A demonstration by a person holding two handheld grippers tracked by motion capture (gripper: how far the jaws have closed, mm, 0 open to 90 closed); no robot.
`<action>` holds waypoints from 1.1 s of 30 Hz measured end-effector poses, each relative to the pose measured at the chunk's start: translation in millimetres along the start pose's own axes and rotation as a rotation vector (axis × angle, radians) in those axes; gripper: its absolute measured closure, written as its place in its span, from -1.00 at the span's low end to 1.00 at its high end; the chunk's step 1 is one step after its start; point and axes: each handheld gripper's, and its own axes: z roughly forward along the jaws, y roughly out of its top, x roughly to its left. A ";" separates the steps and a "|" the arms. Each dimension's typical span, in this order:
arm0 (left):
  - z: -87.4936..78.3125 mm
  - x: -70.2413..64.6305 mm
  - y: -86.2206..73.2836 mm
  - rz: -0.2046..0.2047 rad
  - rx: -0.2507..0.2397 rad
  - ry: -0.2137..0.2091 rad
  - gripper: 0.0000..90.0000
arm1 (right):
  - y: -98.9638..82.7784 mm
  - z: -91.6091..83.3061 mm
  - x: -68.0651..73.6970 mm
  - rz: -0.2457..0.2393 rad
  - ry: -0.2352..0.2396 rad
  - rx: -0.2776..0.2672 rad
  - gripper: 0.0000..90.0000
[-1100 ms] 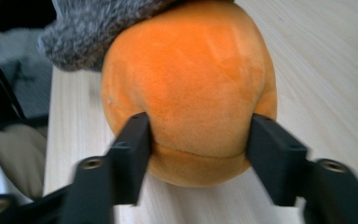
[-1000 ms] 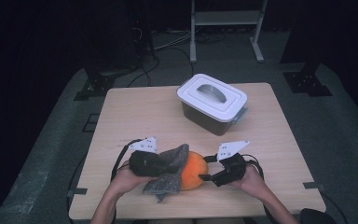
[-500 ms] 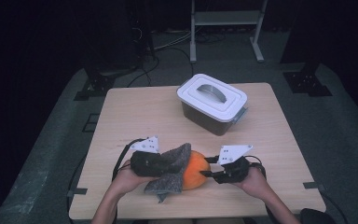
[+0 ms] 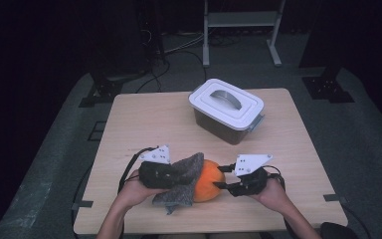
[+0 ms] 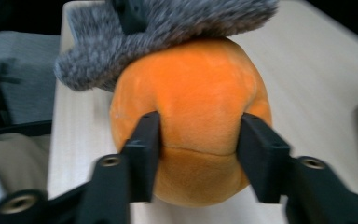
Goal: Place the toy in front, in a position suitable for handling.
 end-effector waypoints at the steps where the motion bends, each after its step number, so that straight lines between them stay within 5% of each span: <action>1: 3.0 2.0 -4.1 -0.008 0.010 -0.018 0.71 | -1.6 0.7 -2.5 0.031 0.024 -0.002 -0.03; 3: 3.9 4.5 -6.9 -0.013 0.008 -0.045 0.71 | -4.1 1.6 -7.5 0.093 0.054 -0.008 -0.20; 5: 2.7 5.8 -7.0 -0.022 -0.003 -0.023 0.71 | -6.4 4.1 -9.1 0.114 0.057 -0.002 -0.27; 8: 0.9 7.0 -6.2 -0.022 -0.015 0.002 0.71 | -10.5 10.6 -9.0 0.133 0.048 0.003 -0.15; 12: -4.4 -1.3 3.7 0.005 -0.060 0.006 0.71 | -4.0 9.3 3.7 0.031 0.002 -0.006 0.10; 15: -3.7 -8.9 11.5 0.022 -0.094 -0.029 0.70 | -1.9 14.8 12.2 -0.018 0.021 0.003 0.15; 18: 0.4 -9.8 11.2 0.039 -0.043 -0.006 0.71 | -0.6 17.6 18.1 -0.065 0.011 0.010 0.20; 27: -12.5 9.7 -8.8 -0.031 -0.039 0.039 0.73 | -4.4 13.3 8.7 -0.014 0.008 -0.008 0.28; 33: -14.5 -6.9 8.4 0.032 -0.089 0.016 0.72 | 3.3 8.5 14.7 -0.055 -0.035 -0.022 0.30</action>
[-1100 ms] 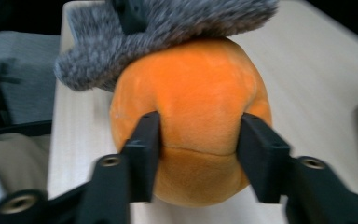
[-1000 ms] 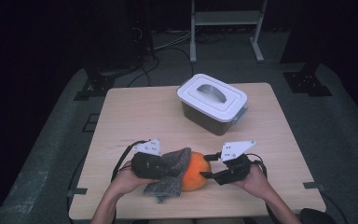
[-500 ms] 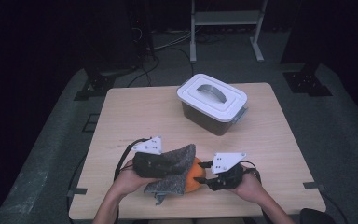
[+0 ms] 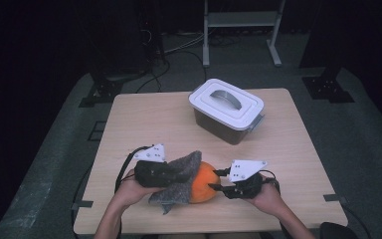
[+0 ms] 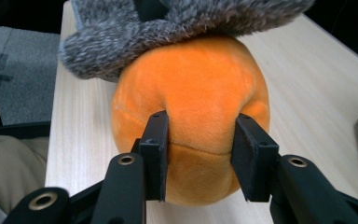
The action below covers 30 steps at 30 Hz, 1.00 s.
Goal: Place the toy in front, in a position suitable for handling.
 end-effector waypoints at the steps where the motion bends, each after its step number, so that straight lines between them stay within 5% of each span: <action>1: 1.7 -2.3 2.4 0.005 -0.014 -0.018 0.72 | 0.8 -1.5 0.4 0.002 0.004 -0.017 0.30; 3: 9.2 -4.3 2.5 0.013 0.019 -0.020 0.72 | 1.7 -3.0 1.5 -0.006 0.010 -0.027 0.30; 6: 17.0 1.6 -7.0 -0.030 0.043 -0.045 0.73 | -2.7 0.6 0.3 -0.006 0.019 0.008 0.22; 11: 19.7 3.4 -11.5 -0.043 0.057 -0.096 0.73 | -6.5 -1.8 -10.5 0.111 0.098 -0.029 -0.10; 15: 23.1 0.0 -8.9 -0.027 0.059 -0.128 0.73 | -11.0 5.3 -13.9 0.165 0.107 0.010 -0.26; 21: 18.0 -3.2 0.5 -0.024 -0.028 -0.100 0.73 | -8.6 7.6 -6.5 0.135 0.127 -0.012 -0.13; 25: 20.1 -2.9 -2.1 -0.017 0.009 -0.051 0.73 | -7.3 7.7 -1.6 0.067 0.095 -0.005 0.21; 30: 8.6 2.8 -4.4 -0.008 0.047 0.036 0.74 | -5.3 4.3 -4.4 0.058 0.057 0.007 0.37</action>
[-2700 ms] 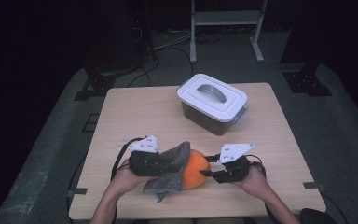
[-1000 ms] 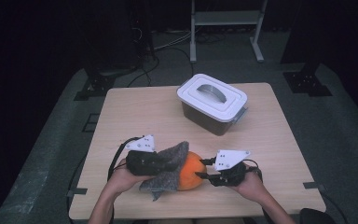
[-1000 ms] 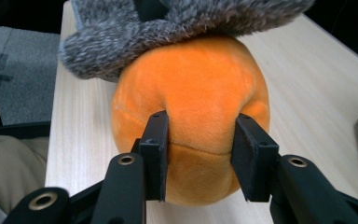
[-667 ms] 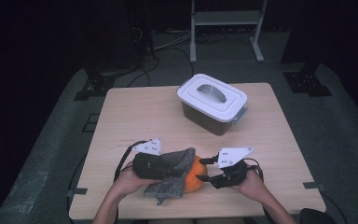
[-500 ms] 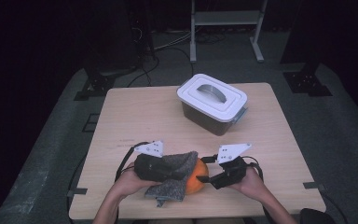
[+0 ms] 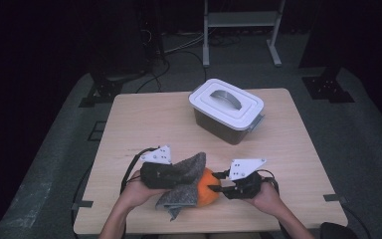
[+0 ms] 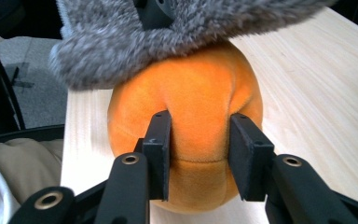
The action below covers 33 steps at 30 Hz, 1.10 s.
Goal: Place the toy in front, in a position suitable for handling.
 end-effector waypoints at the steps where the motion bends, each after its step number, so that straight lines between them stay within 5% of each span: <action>1: -2.2 1.4 -1.2 -0.006 -0.001 0.010 0.74 | 0.4 -1.0 -0.6 0.004 -0.007 -0.002 0.37; 4: -3.9 2.8 -3.2 -0.011 0.012 0.015 0.74 | 1.3 -3.4 -3.9 0.017 -0.022 -0.009 0.34; 9: 2.1 0.8 -3.9 -0.007 0.036 -0.077 0.73 | 0.2 -4.8 -12.0 0.122 0.028 -0.034 -0.23; 13: 7.7 -4.0 -1.4 0.013 0.058 -0.104 0.73 | -6.0 2.8 -15.2 0.182 0.097 -0.003 -0.17; 16: 4.9 -7.6 4.8 0.020 0.025 -0.086 0.73 | -3.5 1.8 -7.2 0.109 0.062 -0.001 0.19; 19: -2.6 -13.5 13.1 0.038 -0.018 -0.072 0.73 | 3.0 -2.9 3.1 0.010 -0.002 -0.045 0.30; 22: -6.1 -15.1 15.6 0.056 -0.009 -0.016 0.73 | 8.9 -4.7 11.0 -0.074 -0.031 -0.063 0.30; 23: -4.2 -13.2 13.4 0.057 0.028 0.010 0.73 | 9.0 -3.9 11.3 -0.091 -0.040 -0.053 0.30; 26: 1.1 -6.1 4.9 0.018 0.047 -0.003 0.73 | 6.6 -2.8 4.8 -0.048 -0.025 -0.034 0.11; 29: 4.6 -5.5 1.3 0.012 0.053 -0.051 0.73 | 5.5 -2.6 -4.7 0.069 0.042 -0.015 -0.23; 33: 11.6 -10.2 3.2 0.020 0.072 -0.110 0.72 | 1.2 2.8 -6.3 0.113 0.088 0.014 -0.23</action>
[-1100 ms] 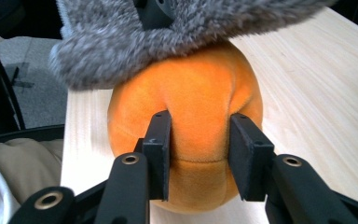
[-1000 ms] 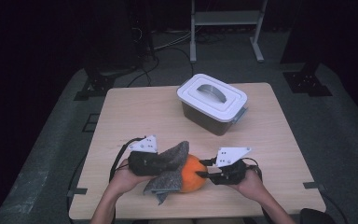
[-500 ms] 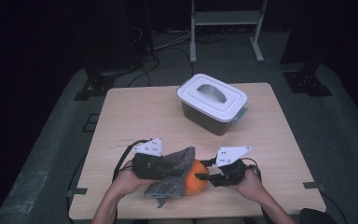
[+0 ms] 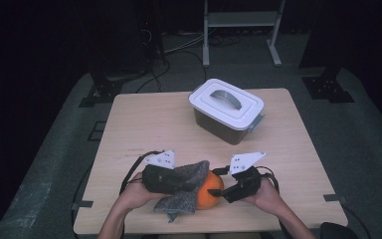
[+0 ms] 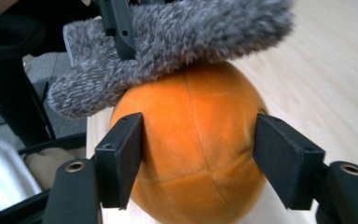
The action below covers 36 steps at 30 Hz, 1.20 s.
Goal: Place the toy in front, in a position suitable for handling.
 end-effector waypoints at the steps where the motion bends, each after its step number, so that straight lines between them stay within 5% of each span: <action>1: 0.6 -1.0 1.7 -0.002 -0.004 -0.002 0.72 | -0.5 1.4 1.5 -0.011 0.001 0.003 -0.15; 4: -1.4 -6.2 9.8 0.004 -0.060 -0.024 0.72 | 0.5 3.9 11.5 -0.081 -0.002 -0.014 0.02; 8: 3.8 -9.9 12.2 0.026 -0.010 0.012 0.73 | 3.0 6.1 21.3 -0.185 -0.027 0.005 0.18; 15: -9.4 1.2 1.6 -0.008 0.006 0.087 0.72 | -1.7 -3.5 6.4 -0.149 -0.036 0.002 0.25; 19: -8.6 6.8 -3.5 -0.030 -0.007 0.049 0.72 | -1.8 -4.8 -0.1 -0.066 0.008 -0.001 -0.02; 24: -3.8 -0.6 4.3 -0.001 -0.031 -0.001 0.72 | -1.4 -2.5 5.7 -0.103 0.006 0.004 0.01; 30: -1.5 -0.4 4.9 -0.004 -0.016 0.012 0.71 | -1.4 -2.1 12.8 -0.185 -0.009 0.011 0.20; 36: -8.4 7.6 -4.4 -0.033 -0.022 0.051 0.72 | -9.4 -8.8 -2.9 -0.137 -0.019 0.010 0.23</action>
